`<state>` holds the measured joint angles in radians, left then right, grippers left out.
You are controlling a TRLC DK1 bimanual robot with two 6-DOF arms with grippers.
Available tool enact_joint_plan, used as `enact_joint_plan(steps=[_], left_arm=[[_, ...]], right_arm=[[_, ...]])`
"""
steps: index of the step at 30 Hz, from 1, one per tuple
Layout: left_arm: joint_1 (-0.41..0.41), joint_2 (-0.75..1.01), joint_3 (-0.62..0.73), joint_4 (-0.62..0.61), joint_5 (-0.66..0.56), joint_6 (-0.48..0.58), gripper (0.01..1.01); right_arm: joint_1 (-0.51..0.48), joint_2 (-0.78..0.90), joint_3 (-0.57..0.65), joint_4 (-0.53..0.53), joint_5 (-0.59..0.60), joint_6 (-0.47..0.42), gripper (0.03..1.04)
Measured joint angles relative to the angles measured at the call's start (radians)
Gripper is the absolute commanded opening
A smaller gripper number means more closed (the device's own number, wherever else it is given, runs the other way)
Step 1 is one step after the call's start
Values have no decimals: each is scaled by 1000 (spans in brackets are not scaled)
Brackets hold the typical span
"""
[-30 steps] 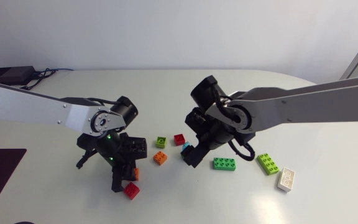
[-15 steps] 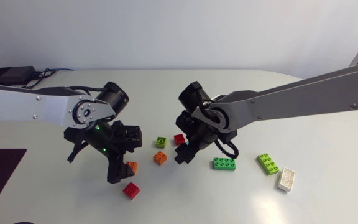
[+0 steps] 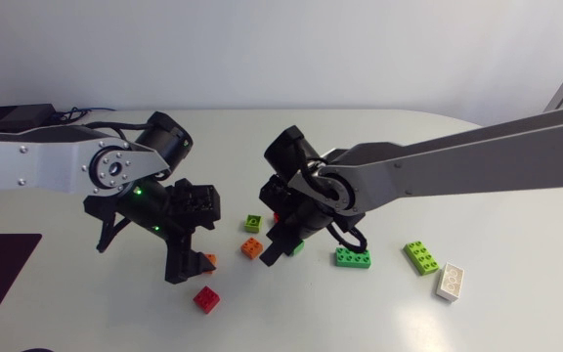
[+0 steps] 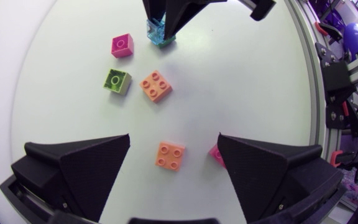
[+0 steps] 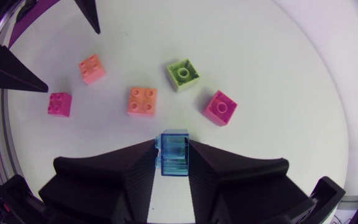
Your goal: Sort duplo bricks by size, large to the right and small to the left
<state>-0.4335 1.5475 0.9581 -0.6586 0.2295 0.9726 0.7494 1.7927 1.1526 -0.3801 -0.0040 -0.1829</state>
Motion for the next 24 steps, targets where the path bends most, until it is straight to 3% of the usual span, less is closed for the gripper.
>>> enact_joint_plan(steps=[11,19,24], left_arm=[[0,-25,-156,-102,65,59,972],[4,41,-197,95,74,53,972],[23,81,-197,151,74,51,939]], right_arm=[[87,-6,35,-27,-50,-12,272],[108,11,87,-41,-80,-19,274],[107,13,87,-48,-97,-19,274]])
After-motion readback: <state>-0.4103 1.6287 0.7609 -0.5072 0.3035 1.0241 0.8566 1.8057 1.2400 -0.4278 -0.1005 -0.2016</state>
